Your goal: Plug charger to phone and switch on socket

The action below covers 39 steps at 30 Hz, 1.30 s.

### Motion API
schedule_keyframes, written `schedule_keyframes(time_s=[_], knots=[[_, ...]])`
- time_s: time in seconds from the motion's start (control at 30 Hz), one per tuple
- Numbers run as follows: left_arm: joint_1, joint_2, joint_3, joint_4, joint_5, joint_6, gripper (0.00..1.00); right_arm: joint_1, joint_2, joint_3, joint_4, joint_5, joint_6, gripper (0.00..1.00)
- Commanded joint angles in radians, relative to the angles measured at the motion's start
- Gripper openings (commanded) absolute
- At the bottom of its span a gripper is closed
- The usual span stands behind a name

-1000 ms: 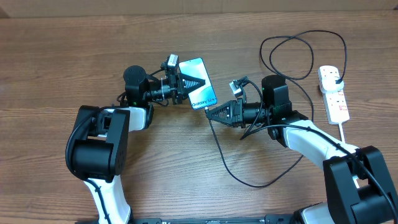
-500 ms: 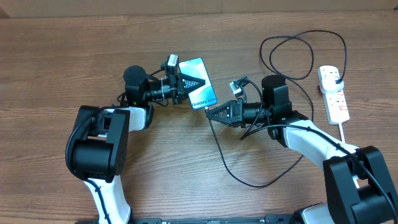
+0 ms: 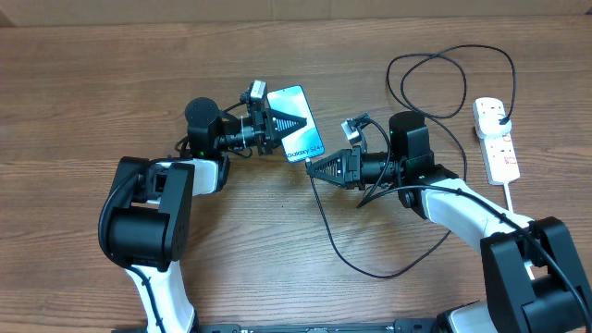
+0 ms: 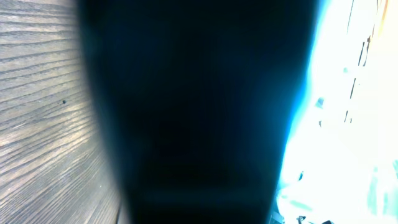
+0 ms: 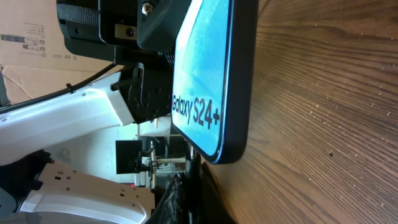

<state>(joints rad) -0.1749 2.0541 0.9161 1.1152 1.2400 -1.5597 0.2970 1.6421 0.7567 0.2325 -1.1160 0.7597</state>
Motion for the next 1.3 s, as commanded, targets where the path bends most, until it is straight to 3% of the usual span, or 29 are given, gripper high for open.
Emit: schedule_keyframes(time_s=[0.0, 0.67, 0.9, 1.27], knots=[[-0.030, -0.005, 0.003, 0.011, 0.035, 0.046, 0.05, 0.004, -0.013, -0.003, 0.018, 0.028, 0.004, 0.04], [-0.029, -0.005, 0.003, 0.011, 0.184, 0.131, 0.04, -0.002, -0.013, -0.003, 0.029, 0.069, 0.013, 0.04], [-0.029, -0.005, 0.003, 0.011, 0.237, 0.039, 0.04, -0.002, -0.013, -0.003, 0.028, 0.095, -0.008, 0.04], [-0.063, -0.005, 0.003, 0.012, 0.276, 0.014, 0.04, -0.002, -0.013, -0.003, 0.039, 0.132, -0.008, 0.04]])
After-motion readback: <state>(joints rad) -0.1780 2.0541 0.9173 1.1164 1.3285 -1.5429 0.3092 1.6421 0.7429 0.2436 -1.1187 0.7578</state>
